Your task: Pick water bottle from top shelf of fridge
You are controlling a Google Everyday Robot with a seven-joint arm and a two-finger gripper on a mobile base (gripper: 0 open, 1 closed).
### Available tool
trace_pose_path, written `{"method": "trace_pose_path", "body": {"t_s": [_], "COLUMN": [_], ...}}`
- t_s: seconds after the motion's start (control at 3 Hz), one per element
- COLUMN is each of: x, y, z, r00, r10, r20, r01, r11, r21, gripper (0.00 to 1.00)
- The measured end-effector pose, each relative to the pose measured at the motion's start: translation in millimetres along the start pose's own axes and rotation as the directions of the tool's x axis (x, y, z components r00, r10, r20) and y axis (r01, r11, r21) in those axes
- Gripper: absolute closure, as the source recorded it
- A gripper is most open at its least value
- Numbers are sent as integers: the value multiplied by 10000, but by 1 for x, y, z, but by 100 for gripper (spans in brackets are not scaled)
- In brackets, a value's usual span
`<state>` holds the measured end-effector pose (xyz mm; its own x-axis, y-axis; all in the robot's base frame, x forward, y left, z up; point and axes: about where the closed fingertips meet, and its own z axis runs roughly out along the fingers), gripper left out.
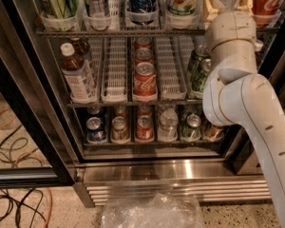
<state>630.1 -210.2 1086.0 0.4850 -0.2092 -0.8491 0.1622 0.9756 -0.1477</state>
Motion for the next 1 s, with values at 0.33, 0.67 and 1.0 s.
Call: {"method": "trace_pose_path", "body": {"t_s": [0.33,0.67,1.0], "x": [-7,-22,-33], "y": [-1,-3,-6], "z": [5,15,21], "r00": [9998,9964,9808], "r10": [13,57,104], "r20": [210,842,1947], "r01": [-13,-64,-179], "r11": [10000,9999,9991], "r21": [0,79,372], "gripper": [100,100,100]}}
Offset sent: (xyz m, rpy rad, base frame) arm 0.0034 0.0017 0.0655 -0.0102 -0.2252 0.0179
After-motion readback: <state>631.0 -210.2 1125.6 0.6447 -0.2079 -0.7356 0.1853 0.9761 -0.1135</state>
